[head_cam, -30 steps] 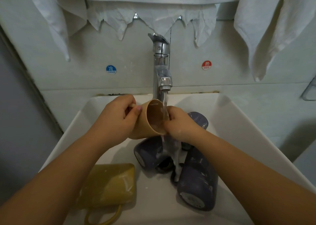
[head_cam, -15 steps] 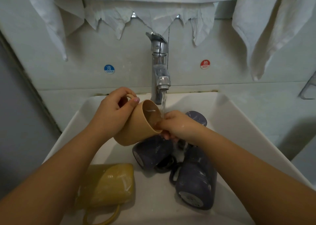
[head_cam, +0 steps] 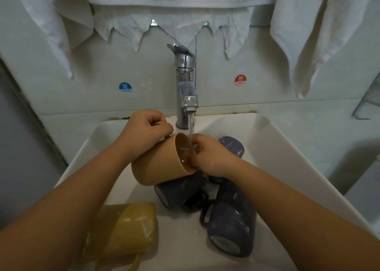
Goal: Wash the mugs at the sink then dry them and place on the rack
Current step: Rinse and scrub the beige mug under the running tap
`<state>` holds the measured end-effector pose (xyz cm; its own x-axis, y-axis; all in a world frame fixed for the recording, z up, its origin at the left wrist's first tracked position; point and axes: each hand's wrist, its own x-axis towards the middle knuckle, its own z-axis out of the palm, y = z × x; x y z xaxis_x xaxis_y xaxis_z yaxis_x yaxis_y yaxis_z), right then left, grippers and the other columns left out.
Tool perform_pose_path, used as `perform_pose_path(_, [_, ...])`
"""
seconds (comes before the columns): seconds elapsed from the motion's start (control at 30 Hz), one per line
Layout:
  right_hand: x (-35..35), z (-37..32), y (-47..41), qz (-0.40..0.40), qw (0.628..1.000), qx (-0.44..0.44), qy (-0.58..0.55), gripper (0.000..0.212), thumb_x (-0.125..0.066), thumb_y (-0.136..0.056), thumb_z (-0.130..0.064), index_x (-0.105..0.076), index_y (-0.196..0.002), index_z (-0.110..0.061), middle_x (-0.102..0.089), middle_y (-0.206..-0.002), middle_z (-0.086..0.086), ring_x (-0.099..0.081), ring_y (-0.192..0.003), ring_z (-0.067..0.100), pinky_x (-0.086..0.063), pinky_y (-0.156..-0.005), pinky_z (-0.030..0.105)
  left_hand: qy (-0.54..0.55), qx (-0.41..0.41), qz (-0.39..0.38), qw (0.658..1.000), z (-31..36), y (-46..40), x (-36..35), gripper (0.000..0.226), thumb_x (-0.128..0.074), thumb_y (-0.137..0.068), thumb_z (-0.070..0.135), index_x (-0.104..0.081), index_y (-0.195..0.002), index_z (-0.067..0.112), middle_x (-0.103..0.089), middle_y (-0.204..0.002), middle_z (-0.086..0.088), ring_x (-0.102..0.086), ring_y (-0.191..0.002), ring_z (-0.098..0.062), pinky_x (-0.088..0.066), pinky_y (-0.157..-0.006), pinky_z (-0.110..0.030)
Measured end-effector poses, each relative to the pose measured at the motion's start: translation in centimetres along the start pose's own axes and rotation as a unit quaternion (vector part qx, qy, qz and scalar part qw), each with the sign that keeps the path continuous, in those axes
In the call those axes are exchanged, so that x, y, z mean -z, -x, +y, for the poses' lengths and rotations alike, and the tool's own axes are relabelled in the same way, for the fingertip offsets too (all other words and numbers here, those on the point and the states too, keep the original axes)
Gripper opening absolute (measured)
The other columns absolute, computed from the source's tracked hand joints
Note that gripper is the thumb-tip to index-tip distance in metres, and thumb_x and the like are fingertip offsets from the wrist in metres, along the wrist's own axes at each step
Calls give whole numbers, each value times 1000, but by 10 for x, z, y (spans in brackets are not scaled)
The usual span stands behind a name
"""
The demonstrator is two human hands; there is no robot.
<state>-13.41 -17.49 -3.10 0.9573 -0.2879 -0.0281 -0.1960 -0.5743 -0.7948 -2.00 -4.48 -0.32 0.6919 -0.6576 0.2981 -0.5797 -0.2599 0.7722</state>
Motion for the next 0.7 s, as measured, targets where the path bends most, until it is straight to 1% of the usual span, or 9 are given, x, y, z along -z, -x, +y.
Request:
perform_pose_path(0.03, [0,1,0,11,1000,7,3,9,-52,-94,-11,-57,-90,-17,-60,-73,5,-53,-49,15,-45,-42,24,7,1,-6,1000,1,-2,-2,28,-65,-86,8,-61,-60,17,-55,-55,10,-52,-50,3,-40,-60,-23])
perform_pose_path(0.07, [0,2,0,25,1000,7,-4,15,-50,-97,-17,-57,-84,-18,-58,-67,4,-52,-46,14,-44,-41,23,15,1,-11,1000,1,-4,-3,27,-65,-86,8,-61,-61,17,-56,-55,10,-52,-51,3,-40,-60,-22])
perform_pose_path(0.13, [2,4,-2,42,999,1,-29,25,-47,-100,-26,-60,-83,-13,-59,-62,4,-53,-43,11,-44,-41,23,32,1,-19,999,2,-7,-4,26,-65,-86,7,-62,-62,16,-57,-53,11,-52,-50,3,-39,-58,-21])
perform_pose_path(0.23, [3,6,-5,55,998,15,-3,29,-45,-100,-24,-63,-94,-2,-65,-80,15,-60,-65,19,-50,-62,33,56,6,-19,998,4,-9,-5,26,-64,-86,5,-63,-62,15,-56,-49,14,-51,-47,3,-38,-56,-21])
perform_pose_path(0.33, [1,7,-8,64,998,17,1,23,-50,-97,-23,-64,-91,-5,-67,-87,13,-61,-75,22,-52,-74,38,73,13,-24,997,7,-9,-7,25,-64,-86,6,-63,-63,16,-57,-50,14,-51,-47,2,-38,-55,-20])
perform_pose_path(0.47, [-1,5,-11,81,997,7,4,24,-48,-98,-24,-63,-84,-10,-65,-79,10,-58,-70,18,-50,-69,36,76,7,-20,997,6,-8,-7,23,-65,-87,6,-65,-66,16,-59,-53,14,-54,-50,3,-39,-56,-19])
perform_pose_path(0.53, [0,4,-10,70,997,17,14,23,-48,-97,-19,-62,-88,-4,-65,-81,14,-59,-71,22,-50,-67,39,80,8,-9,997,3,-7,-5,21,-64,-87,5,-65,-68,15,-59,-52,15,-54,-49,2,-39,-55,-16])
perform_pose_path(0.63, [0,6,-9,47,998,23,25,14,-52,-93,-13,-62,-95,-4,-64,-81,8,-58,-67,15,-48,-63,29,87,4,-5,996,1,-5,-3,19,-65,-87,5,-66,-70,15,-61,-54,14,-54,-49,2,-40,-52,-10])
perform_pose_path(0.7, [-2,4,-8,53,998,24,28,13,-54,-94,-16,-63,-85,-11,-60,-75,1,-54,-65,10,-46,-62,25,75,-4,-15,997,1,-3,-3,17,-66,-87,8,-67,-72,17,-63,-59,13,-57,-54,2,-41,-55,-11])
